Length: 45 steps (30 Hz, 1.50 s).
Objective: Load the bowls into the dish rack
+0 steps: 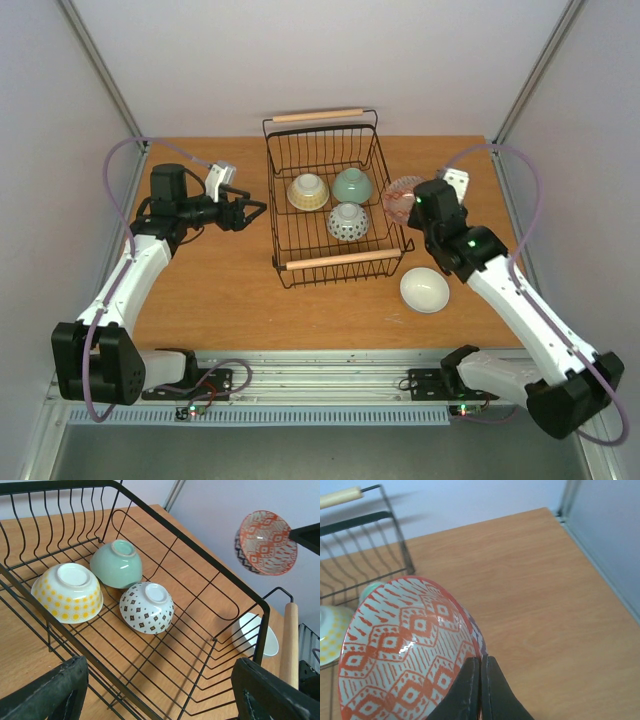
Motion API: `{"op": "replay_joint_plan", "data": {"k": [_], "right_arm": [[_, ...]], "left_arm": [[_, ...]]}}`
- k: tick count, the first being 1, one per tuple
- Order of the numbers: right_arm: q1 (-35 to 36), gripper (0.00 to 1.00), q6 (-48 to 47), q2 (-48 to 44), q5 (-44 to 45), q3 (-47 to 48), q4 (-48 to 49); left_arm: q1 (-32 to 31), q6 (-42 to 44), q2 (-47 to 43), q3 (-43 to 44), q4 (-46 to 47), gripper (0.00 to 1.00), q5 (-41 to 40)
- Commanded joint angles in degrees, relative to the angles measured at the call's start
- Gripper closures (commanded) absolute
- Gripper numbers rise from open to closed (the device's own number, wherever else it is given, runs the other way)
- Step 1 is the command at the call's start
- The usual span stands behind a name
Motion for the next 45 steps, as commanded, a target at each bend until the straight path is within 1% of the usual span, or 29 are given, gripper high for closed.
{"op": "replay_joint_plan", "data": {"k": [1,4,12,21,26,35,36,37,38,41,42,43,45], "right_arm": [[2.48,0.99,-4.24,4.81,-3.61,5.58,9.39],[5.40,0.99,-6.07,9.19,-4.20,8.80,10.70],[16.42,0.99,-12.30,20.01,-3.19,17.07,12.76],[25.11,0.99,-16.73,29.44,-0.95,25.29,13.45],[28.33,0.99,-18.69,32.23,-0.09,28.86,13.65],[32.15,0.99,-19.89,33.23,-0.15,31.34,13.99],[32.36,0.99,-20.05,33.23,-0.02,31.40,14.09],[32.47,0.99,-20.28,33.30,0.00,31.53,14.24],[32.51,0.99,-20.40,33.43,0.01,31.65,14.30],[32.52,0.99,-20.53,33.90,-0.01,31.85,14.22],[32.52,0.99,-20.52,33.99,-0.16,31.85,14.17],[32.52,0.99,-20.48,34.06,-0.26,31.77,14.21],[32.52,0.99,-20.43,34.11,-0.43,31.68,14.31]], "left_arm": [[0.04,0.30,-0.41,0.62,1.03,0.21,1.07],[-0.01,0.24,0.62,0.98,0.47,0.21,1.43],[-0.05,0.16,2.20,2.12,-1.09,0.19,2.30],[-0.57,0.22,2.70,2.51,-1.81,0.18,3.69],[-0.75,0.37,3.27,2.75,-2.16,0.18,3.34],[-1.35,0.72,3.95,3.01,-2.73,0.18,2.82],[-1.48,0.89,4.01,3.11,-2.93,0.21,3.02],[-1.63,1.35,4.06,3.24,-3.22,0.26,3.38],[-1.68,1.74,4.13,3.34,-3.47,0.35,3.72],[-1.96,2.38,4.23,3.55,-4.00,0.67,4.20],[-2.03,2.49,4.24,3.56,-4.09,0.72,4.16],[-2.07,2.60,4.24,3.56,-4.16,0.80,4.14],[-2.07,2.83,4.32,3.56,-4.19,0.95,4.02]]}}
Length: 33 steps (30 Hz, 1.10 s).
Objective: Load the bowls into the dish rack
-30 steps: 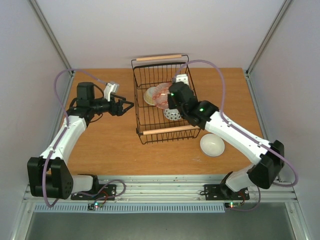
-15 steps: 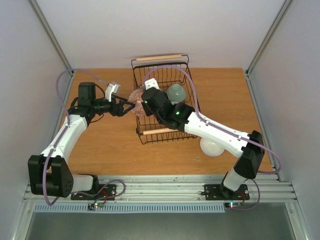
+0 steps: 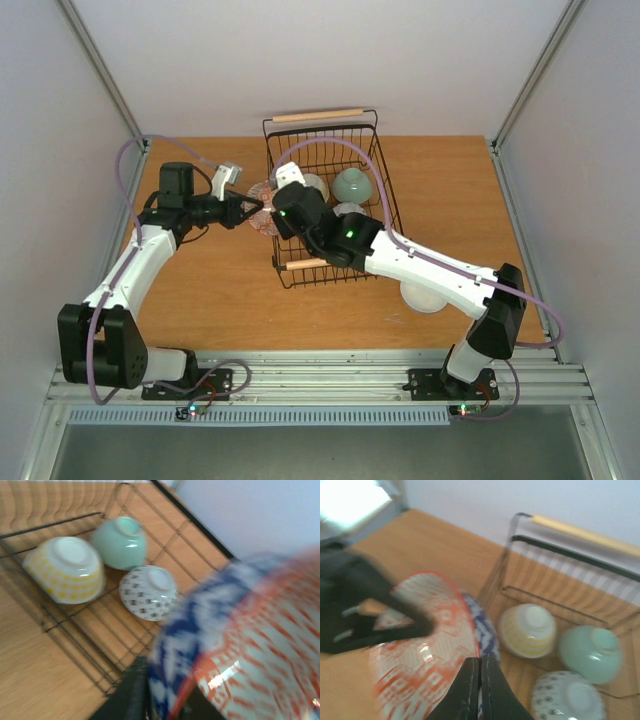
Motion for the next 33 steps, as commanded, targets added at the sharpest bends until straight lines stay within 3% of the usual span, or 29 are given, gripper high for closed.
{"op": "replay_joint_plan", "data": {"k": [1,7,8,12,15,19,26,33], "right_arm": [[0.30,0.99,-0.44,0.41,1.75,2.30,3.41],[-0.03,0.95,-1.51,-1.84,-0.82,-0.01,4.64],[-0.31,0.86,-1.69,-2.96,-4.09,-1.10,5.07],[-2.45,0.32,-0.46,-8.29,-16.15,-5.19,5.45],[-4.76,0.15,1.36,-11.57,-25.06,-7.25,4.88],[-7.01,0.07,3.41,-13.20,-33.59,-8.14,2.82],[-9.85,0.03,8.33,-14.32,-48.52,-11.34,4.55],[-10.09,0.02,10.17,-12.16,-49.57,-10.99,2.53]], "left_arm": [[-0.63,2.64,0.19,1.47,-0.12,0.99,3.94],[-0.70,3.42,0.19,1.38,-0.43,0.99,4.57],[-0.70,3.57,0.26,1.40,-0.51,1.00,4.81],[-0.70,4.09,0.58,1.51,-0.58,0.99,6.95],[-0.70,4.73,1.39,2.06,-1.81,0.99,9.92],[-0.63,6.96,2.47,3.08,-4.08,0.99,13.37],[-0.30,7.72,2.10,3.22,-4.84,0.99,17.02],[0.25,7.59,1.45,3.14,-4.96,1.00,17.86]]}}
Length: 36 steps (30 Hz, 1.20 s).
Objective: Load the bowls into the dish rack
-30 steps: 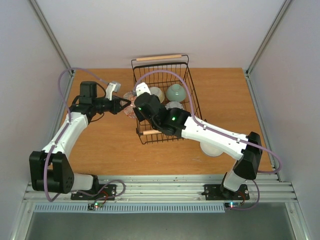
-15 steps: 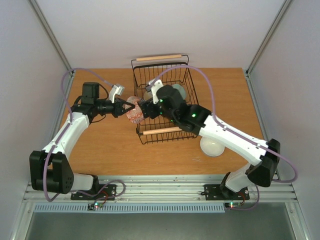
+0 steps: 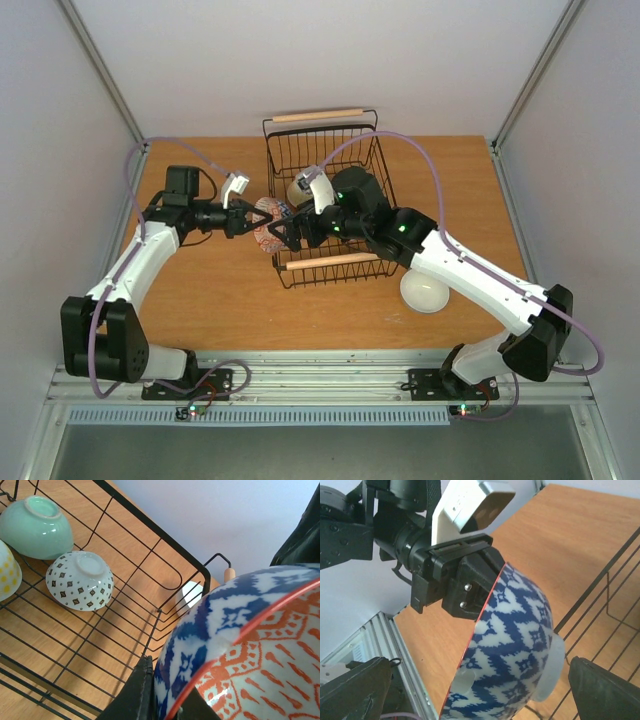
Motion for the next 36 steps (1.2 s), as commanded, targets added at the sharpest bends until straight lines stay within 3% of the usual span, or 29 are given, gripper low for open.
{"op": "replay_joint_plan", "data": {"k": [1,14,19,23,30,32,33,36], "right_arm": [[-0.39,0.02,2.43,1.44,-2.65,0.38,-0.96],[-0.39,0.01,3.73,4.50,-3.08,-0.23,-0.37],[-0.45,0.06,4.27,5.84,-5.02,0.50,-0.16],[-0.47,0.26,4.66,6.08,-5.39,0.63,0.21],[-0.56,0.95,3.90,5.38,-0.81,1.25,-0.93],[-0.56,0.98,1.84,5.09,2.51,2.25,-2.74],[-0.56,0.99,0.75,5.02,4.48,2.90,-3.85],[-0.77,0.99,-3.15,4.97,12.27,5.21,-7.11]], "left_arm": [[0.59,0.63,-1.06,2.13,1.02,0.99,3.96],[1.36,-0.81,-2.02,1.21,3.10,1.00,4.96],[1.38,-0.82,-1.93,1.21,3.12,1.00,5.28],[1.47,-1.11,-1.80,1.12,3.30,0.99,5.40],[1.48,-1.47,-1.86,1.29,3.34,1.00,3.72],[1.46,-1.77,-2.17,1.29,3.39,0.96,1.50],[1.47,-1.96,-2.41,1.29,3.40,0.89,0.09],[1.54,-3.04,-3.01,1.18,4.10,0.48,-3.21]]}}
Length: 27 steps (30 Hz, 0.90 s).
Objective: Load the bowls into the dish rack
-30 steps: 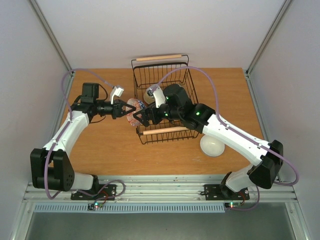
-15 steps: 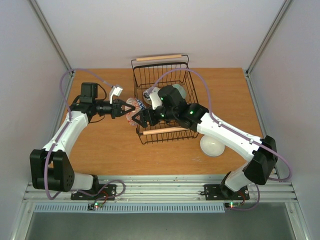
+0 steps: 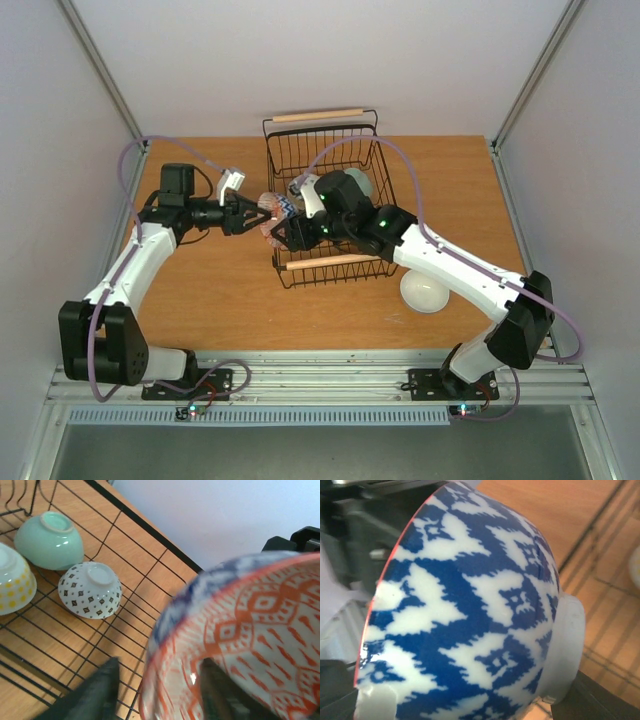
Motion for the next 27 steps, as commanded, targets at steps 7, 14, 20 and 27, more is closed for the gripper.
{"op": "replay_joint_plan", "data": {"k": [7,14,20,27], "right_arm": [[-5.05,0.99,-16.64,2.55,27.60,7.71,-6.87],[-7.72,0.98,-29.62,10.91,29.79,10.31,-7.31],[-7.83,0.99,-38.61,16.18,32.63,7.32,-3.37],[-7.91,0.99,-45.86,22.70,39.73,7.93,-3.36]], "left_arm": [[0.62,-3.93,-3.45,0.22,4.17,0.27,-7.86],[0.79,-4.89,-3.69,-0.20,5.03,0.25,-8.19],[0.80,-4.81,-3.74,-0.23,4.98,0.25,-8.10],[0.93,-4.72,-3.65,-0.47,5.24,0.25,-7.75]]}}
